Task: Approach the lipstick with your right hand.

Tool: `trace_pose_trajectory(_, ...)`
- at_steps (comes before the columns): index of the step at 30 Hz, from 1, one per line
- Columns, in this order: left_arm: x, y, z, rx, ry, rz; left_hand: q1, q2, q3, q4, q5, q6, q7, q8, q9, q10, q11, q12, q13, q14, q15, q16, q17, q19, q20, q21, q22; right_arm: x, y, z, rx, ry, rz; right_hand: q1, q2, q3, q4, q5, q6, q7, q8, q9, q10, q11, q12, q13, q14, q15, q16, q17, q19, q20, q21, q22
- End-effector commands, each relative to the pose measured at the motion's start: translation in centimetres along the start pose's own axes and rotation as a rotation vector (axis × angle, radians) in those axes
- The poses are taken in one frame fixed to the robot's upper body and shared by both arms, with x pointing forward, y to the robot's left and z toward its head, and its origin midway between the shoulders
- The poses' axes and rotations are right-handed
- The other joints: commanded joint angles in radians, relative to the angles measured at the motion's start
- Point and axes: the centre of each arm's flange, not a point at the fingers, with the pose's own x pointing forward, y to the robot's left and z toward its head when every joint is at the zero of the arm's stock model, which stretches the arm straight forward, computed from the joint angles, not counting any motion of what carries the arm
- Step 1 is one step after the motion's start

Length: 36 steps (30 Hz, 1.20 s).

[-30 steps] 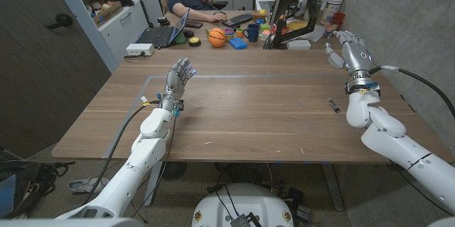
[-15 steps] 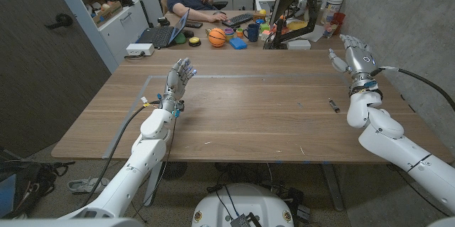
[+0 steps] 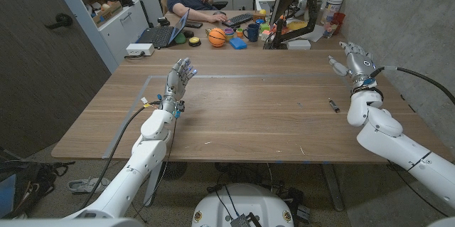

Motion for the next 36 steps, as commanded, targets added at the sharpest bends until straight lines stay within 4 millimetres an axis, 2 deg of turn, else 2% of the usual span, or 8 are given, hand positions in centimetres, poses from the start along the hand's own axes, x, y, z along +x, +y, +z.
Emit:
trace_pose_trajectory(1, -0.2, -0.2, 0.1, 0.003, -0.005, 0.003, -0.003, 0.004, -0.004, 0.002, 0.003, 0.007, 0.004, 0.006, 0.002, 0.001, 0.002, 0.004, 0.004, 0.004, -0.022, 0.003, 0.002, 0.009, -0.009, -0.001, 0.005, 0.1, 1.0, -0.9, -0.033, 0.045, 0.100, 0.010, -0.024, -0.012, -0.006, -0.001, -0.011, -0.003, 0.003, -0.001, -0.016, 0.004, -0.001, 0.001, -0.007, 0.008, -0.001, 0.001, 0.007, -0.001, -0.011, 0.000)
trace_pose_trajectory(8, -0.2, -0.3, 0.1, 0.003, -0.004, 0.002, -0.003, 0.003, -0.006, 0.002, 0.005, 0.005, 0.004, 0.006, 0.002, -0.001, 0.003, 0.004, 0.004, 0.004, -0.022, 0.003, 0.002, 0.010, -0.009, -0.004, 0.005, 0.2, 1.8, -1.5, -0.027, 0.056, 0.165, 0.027, -0.053, -0.032, -0.024, -0.004, -0.017, -0.002, 0.006, -0.003, -0.031, -0.005, 0.002, 0.001, -0.017, 0.014, -0.001, 0.001, 0.027, -0.002, -0.027, 0.000)
trace_pose_trajectory(11, -0.3, -0.4, 0.1, 0.003, -0.004, 0.001, -0.004, 0.003, -0.007, 0.003, 0.005, 0.005, 0.005, 0.006, 0.002, -0.002, 0.002, 0.003, 0.004, 0.004, -0.022, 0.003, 0.002, 0.010, -0.009, -0.005, 0.005, 0.2, 1.9, -1.7, -0.026, 0.055, 0.186, 0.049, -0.071, -0.049, -0.040, -0.005, 0.003, -0.003, 0.015, -0.003, -0.013, -0.003, 0.010, -0.001, 0.002, -0.005, 0.008, 0.000, 0.066, -0.004, -0.039, 0.000)
trace_pose_trajectory(16, -0.3, -0.4, 0.1, 0.004, -0.006, 0.002, -0.004, 0.003, -0.009, 0.003, 0.006, 0.005, 0.005, 0.006, 0.002, -0.002, 0.005, 0.003, 0.004, 0.003, -0.021, 0.003, 0.002, 0.009, -0.009, -0.008, 0.005, 0.2, 2.1, -1.9, -0.029, 0.058, 0.208, 0.065, -0.077, -0.062, -0.048, -0.005, 0.006, -0.003, 0.014, -0.004, -0.038, -0.011, 0.002, -0.001, 0.000, -0.022, 0.007, -0.001, 0.098, -0.004, -0.050, 0.000)
trace_pose_trajectory(24, -0.4, -0.5, 0.0, 0.003, -0.004, 0.007, -0.004, 0.003, -0.011, 0.003, 0.007, 0.004, 0.006, 0.006, 0.002, -0.002, 0.004, 0.004, 0.004, 0.003, -0.021, 0.002, 0.002, 0.009, -0.008, -0.011, 0.005, 0.2, 2.4, -1.7, -0.030, 0.053, 0.236, 0.080, -0.085, -0.079, -0.056, -0.006, 0.018, -0.003, 0.017, -0.004, -0.024, -0.018, 0.010, -0.002, 0.022, -0.037, 0.014, -0.002, 0.141, -0.004, -0.061, 0.000)
trace_pose_trajectory(27, -0.5, -0.5, 0.0, 0.003, -0.003, 0.009, -0.005, 0.003, -0.012, 0.004, 0.007, 0.003, 0.007, 0.005, 0.002, -0.002, 0.006, 0.004, 0.004, 0.002, -0.019, 0.002, 0.002, 0.009, -0.007, -0.012, 0.005, 0.2, 2.6, -1.8, -0.016, 0.054, 0.250, 0.093, -0.088, -0.091, -0.061, -0.006, 0.043, -0.003, 0.022, -0.005, -0.001, -0.050, 0.016, -0.004, 0.041, -0.047, 0.018, -0.003, 0.171, -0.003, -0.073, -0.001)
trace_pose_trajectory(30, -0.6, -0.5, 0.1, 0.004, -0.003, 0.010, -0.005, 0.004, -0.013, 0.004, 0.007, 0.003, 0.007, 0.005, 0.002, -0.003, 0.005, 0.004, 0.004, 0.002, -0.019, 0.002, 0.003, 0.009, -0.007, -0.013, 0.005, 0.2, 2.7, -1.8, -0.018, 0.057, 0.263, 0.101, -0.089, -0.099, -0.064, -0.005, 0.060, -0.003, 0.024, -0.006, 0.011, -0.062, 0.017, -0.004, 0.053, -0.055, 0.019, -0.003, 0.189, -0.003, -0.082, -0.001)
trace_pose_trajectory(36, -0.7, -0.5, 0.1, 0.005, -0.003, 0.010, -0.006, 0.007, -0.015, 0.006, 0.008, 0.002, 0.006, 0.005, 0.002, -0.004, 0.004, 0.003, 0.004, 0.001, -0.019, 0.002, 0.003, 0.010, -0.007, -0.016, 0.006, 0.2, 2.9, -1.8, -0.024, 0.062, 0.281, 0.109, -0.090, -0.109, -0.067, -0.005, 0.084, -0.003, 0.027, -0.007, 0.022, -0.060, 0.018, -0.005, 0.062, -0.060, 0.019, -0.004, 0.207, -0.003, -0.092, -0.001)
